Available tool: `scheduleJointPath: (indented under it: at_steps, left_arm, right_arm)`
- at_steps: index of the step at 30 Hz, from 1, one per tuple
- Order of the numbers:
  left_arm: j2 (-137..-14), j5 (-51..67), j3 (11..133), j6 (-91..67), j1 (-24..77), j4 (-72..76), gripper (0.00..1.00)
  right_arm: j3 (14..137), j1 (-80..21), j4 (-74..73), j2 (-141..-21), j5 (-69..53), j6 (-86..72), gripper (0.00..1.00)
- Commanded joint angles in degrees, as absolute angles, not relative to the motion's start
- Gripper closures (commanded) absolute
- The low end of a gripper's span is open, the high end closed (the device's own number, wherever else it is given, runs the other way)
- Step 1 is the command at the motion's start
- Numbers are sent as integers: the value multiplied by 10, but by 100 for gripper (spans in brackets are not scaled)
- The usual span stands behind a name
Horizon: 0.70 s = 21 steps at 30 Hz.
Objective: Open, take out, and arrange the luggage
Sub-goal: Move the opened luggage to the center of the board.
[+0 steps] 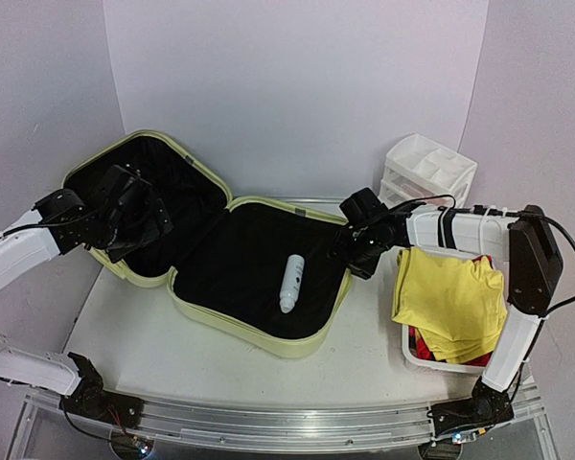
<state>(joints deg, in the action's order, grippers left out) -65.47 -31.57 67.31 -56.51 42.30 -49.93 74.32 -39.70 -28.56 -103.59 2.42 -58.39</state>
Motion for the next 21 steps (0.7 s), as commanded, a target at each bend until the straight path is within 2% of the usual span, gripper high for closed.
scheduleJointPath:
  at_steps: [1, 6, 14, 18, 21]
  left_arm:
    - [-626, -205, 660, -506, 336, -492, 0]
    - [-630, -95, 657, -467, 199, -495, 0]
    - [-597, -102, 643, -477, 50, -507, 0]
    - [-626, -48, 660, -467, -64, -511, 1]
    - [-669, -35, 679, -469, -117, -518, 5]
  right_arm:
    - [728, -410, -218, -1065, -57, -572, 36]
    - [720, -410, -226, -1055, -46, -568, 36]
    - [720, -407, -231, -1054, -38, -563, 38]
    - [726, -407, -232, -1060, -39, -558, 38]
    - [734, -407, -232, -1067, -45, -554, 39]
